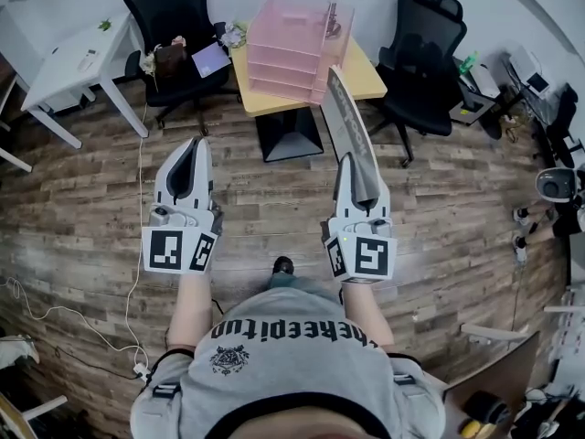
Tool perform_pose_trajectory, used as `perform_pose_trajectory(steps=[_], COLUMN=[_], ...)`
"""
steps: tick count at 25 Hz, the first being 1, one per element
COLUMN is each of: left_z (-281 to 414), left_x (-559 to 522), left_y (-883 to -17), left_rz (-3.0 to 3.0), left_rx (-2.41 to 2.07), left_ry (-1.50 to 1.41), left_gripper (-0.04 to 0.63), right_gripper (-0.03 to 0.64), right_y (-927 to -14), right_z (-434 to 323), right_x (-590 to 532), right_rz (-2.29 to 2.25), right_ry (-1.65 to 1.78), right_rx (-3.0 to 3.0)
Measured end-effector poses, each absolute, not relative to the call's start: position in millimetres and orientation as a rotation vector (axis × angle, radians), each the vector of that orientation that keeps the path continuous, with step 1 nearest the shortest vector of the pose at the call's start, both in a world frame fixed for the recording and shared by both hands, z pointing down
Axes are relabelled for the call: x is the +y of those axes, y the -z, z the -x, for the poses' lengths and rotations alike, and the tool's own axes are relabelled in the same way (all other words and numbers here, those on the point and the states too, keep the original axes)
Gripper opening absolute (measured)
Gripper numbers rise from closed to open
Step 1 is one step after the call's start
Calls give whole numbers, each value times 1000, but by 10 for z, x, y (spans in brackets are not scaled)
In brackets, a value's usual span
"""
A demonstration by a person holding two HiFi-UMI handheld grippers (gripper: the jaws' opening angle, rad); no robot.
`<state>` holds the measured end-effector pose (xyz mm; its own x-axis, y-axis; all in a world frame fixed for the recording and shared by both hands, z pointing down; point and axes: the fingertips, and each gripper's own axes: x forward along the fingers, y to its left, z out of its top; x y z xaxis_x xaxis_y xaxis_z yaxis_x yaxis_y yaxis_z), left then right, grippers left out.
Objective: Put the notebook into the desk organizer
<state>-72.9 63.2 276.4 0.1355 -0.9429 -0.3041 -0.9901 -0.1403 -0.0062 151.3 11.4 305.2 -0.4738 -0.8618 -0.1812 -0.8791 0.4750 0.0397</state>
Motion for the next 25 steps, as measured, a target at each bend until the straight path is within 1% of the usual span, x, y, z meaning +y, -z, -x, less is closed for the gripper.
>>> perform_pose_trajectory(steps=[15, 25], left_z=[488, 618], left_x=[-173, -635], left_y=[-2782, -2814], left_rz=[2203, 2216], left_rx=[1902, 1901], left_ry=[-311, -316], left_gripper=[3, 3], right_gripper=[11, 11], right_y=[-3157, -3221], right_z=[-1688, -1553], right_x=[-709, -1131], right_rz=[1502, 1507], right_ry=[-124, -104], right_rx=[2576, 2591])
